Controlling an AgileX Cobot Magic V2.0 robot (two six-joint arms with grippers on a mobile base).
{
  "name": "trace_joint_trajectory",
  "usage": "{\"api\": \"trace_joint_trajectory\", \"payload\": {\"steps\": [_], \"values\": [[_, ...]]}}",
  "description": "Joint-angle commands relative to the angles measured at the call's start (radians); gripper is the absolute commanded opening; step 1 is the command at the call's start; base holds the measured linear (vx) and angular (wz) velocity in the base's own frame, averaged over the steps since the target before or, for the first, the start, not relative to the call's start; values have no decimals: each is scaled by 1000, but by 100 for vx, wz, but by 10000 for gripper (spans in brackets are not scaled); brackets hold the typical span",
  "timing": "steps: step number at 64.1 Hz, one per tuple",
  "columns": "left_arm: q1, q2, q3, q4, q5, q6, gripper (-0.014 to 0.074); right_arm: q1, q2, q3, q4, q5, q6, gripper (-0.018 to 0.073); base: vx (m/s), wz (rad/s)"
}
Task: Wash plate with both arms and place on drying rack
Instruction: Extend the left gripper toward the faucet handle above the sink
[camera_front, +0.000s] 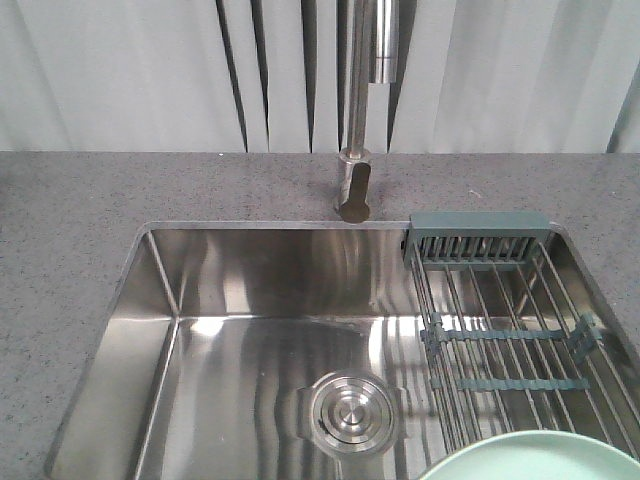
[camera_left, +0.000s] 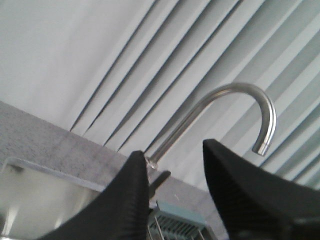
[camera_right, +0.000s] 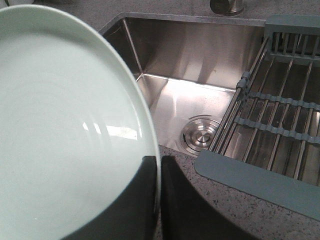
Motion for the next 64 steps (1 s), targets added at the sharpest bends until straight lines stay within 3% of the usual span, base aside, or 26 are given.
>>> {"api": "trace_joint_trajectory", "payload": {"steps": [1, 16, 23, 41, 64], "values": [[-8, 135, -76, -204, 56, 204, 363, -6, 19, -22, 23, -74, 0, -4, 0, 0], [-8, 490, -185, -712, 250, 774, 380, -6, 19, -22, 23, -74, 0, -4, 0, 0], [-8, 655, -244, -819, 343, 930, 380, -6, 19, -22, 23, -74, 0, -4, 0, 0], [-14, 1093, -520, -822, 621, 972, 380, -6, 19, -22, 23, -74, 0, -4, 0, 0], [-129, 1478, -954, -810, 629, 975, 380, -6, 19, -22, 23, -74, 0, -4, 0, 0]]}}
